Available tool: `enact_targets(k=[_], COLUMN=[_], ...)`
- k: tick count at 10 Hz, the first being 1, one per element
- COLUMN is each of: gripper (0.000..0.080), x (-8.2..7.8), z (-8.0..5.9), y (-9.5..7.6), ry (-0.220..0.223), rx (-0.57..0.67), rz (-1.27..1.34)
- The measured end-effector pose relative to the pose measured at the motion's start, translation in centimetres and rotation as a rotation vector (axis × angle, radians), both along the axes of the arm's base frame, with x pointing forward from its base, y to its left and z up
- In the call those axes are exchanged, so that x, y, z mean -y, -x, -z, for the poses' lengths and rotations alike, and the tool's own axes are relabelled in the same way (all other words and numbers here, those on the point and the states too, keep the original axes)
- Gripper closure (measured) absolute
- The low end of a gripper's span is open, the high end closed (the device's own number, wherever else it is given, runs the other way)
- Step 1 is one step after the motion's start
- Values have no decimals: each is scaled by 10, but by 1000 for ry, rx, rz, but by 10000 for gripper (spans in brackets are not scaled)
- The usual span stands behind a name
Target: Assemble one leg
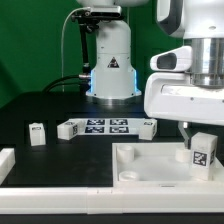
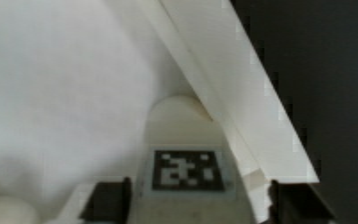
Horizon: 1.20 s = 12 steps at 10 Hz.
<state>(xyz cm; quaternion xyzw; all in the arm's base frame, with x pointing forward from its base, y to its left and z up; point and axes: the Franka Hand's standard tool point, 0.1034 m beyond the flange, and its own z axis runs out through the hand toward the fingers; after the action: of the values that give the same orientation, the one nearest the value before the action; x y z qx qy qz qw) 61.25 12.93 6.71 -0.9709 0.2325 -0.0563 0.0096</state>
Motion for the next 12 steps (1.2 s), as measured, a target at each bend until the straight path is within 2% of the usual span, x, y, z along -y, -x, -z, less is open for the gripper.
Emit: enact_targets(k=[1, 2, 6, 9, 12], gripper=[250, 169, 151, 151, 178], x=[3, 5, 3, 4, 7], z=[0, 0, 0, -5, -4], y=[-1, -1, 1, -2, -2], ry=[19, 40, 100, 155, 162], rx=[-1, -3, -26, -65, -69], rz=[-164, -353, -898, -1318, -1347])
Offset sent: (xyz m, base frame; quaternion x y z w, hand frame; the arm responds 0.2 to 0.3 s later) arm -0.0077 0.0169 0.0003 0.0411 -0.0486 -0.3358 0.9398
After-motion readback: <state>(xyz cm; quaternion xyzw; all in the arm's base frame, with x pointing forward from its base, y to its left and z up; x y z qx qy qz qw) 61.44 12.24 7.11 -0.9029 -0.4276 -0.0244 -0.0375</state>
